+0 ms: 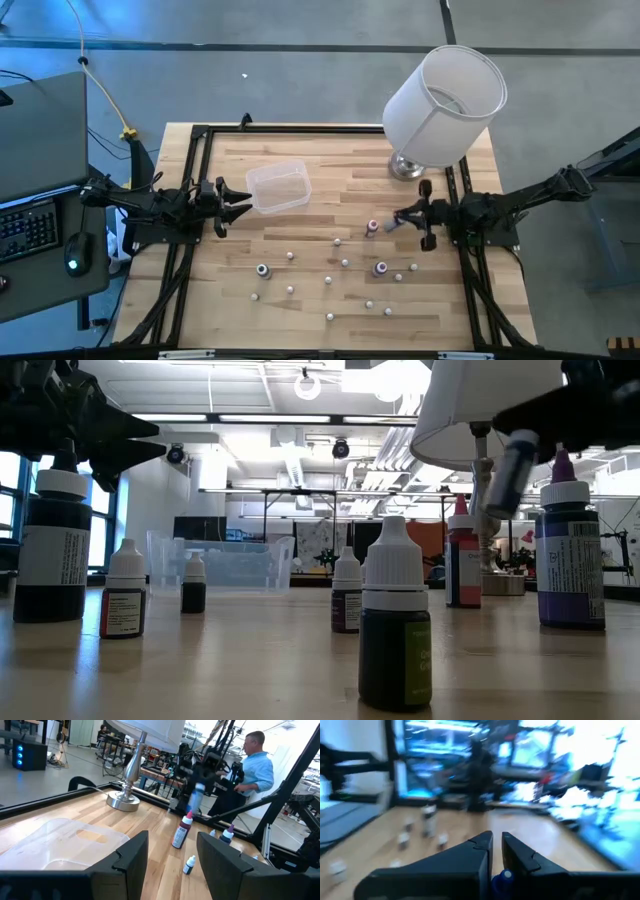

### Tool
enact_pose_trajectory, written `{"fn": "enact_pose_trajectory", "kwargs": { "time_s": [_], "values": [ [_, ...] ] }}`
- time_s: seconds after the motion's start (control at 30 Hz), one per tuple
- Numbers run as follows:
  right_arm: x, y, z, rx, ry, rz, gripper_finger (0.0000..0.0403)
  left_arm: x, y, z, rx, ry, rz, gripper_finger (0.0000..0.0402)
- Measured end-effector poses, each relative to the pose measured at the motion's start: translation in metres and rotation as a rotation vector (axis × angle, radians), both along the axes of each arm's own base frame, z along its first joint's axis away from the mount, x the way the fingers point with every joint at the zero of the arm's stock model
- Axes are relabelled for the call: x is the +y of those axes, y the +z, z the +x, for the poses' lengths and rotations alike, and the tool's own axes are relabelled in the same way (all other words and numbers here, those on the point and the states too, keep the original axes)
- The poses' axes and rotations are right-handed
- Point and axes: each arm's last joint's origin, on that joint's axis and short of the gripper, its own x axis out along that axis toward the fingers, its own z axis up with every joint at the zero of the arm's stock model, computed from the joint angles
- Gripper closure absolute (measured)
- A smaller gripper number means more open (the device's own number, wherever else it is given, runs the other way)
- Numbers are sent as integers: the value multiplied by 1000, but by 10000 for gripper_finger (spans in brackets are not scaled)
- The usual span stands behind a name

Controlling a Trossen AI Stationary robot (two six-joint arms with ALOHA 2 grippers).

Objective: Pick & Place food coloring
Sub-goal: Put the big blue food coloring bottle into the transparent bin

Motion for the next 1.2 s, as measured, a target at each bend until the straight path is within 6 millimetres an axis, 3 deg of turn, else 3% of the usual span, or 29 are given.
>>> {"fn": "enact_pose_trajectory", "kwargs": {
  "time_s": [0.27, 0.47, 0.63, 0.87, 1.2],
  "values": [
    [-3, 18, 4, -110, -127, -72, 378, 0, 0, 0, 0, 0, 0, 234],
    [-6, 48, 32, -82, -138, -101, 379, 0, 0, 0, 0, 0, 0, 234],
    [-9, 68, 83, 3, -127, -119, 379, 0, 0, 0, 1, 2, 0, 234],
    [-14, 83, 168, 83, -186, -116, 376, 0, 0, 0, 1, 2, 1, 234],
    [-30, 67, 278, 135, -272, -97, 374, 0, 0, 0, -3, 2, -1, 234]
  ]
}}
